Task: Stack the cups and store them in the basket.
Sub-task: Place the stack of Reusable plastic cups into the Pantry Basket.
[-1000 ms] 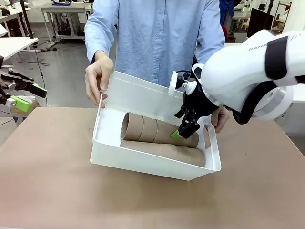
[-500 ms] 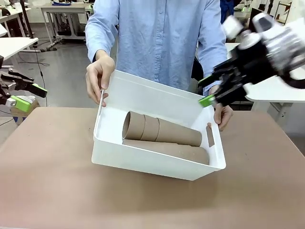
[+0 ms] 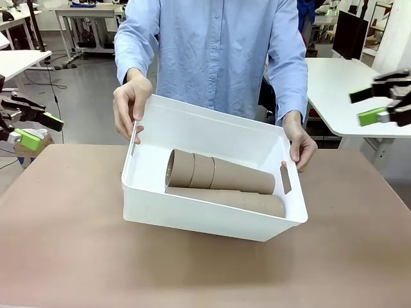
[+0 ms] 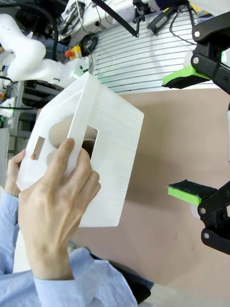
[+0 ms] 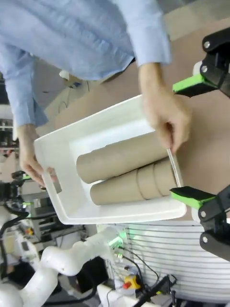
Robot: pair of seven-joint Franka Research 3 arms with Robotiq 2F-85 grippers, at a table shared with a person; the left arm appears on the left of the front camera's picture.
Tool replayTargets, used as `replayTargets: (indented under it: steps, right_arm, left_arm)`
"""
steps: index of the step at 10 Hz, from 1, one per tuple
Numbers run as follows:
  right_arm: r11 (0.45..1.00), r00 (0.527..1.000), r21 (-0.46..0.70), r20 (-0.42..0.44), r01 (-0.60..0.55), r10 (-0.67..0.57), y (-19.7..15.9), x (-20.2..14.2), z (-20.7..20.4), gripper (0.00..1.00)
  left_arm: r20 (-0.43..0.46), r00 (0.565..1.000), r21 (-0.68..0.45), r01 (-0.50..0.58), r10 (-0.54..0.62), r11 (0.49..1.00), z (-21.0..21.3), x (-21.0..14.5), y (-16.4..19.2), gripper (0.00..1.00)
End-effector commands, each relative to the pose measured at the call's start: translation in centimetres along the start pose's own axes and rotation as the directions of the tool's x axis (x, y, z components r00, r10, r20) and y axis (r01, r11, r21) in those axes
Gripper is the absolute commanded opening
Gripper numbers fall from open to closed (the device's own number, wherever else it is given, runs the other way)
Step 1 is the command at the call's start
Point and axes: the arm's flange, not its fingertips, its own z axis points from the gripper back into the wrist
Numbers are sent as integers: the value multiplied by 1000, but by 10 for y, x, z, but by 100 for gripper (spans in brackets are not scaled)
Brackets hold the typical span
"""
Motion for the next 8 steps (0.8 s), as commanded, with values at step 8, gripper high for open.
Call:
replayTargets:
  steps: [8]
  right_arm:
    - [999,998,17,-35,45,-44,-28,-28,2,100]
  left_arm:
    - [7,1000,6,4,-4,1000,0,1,0,100]
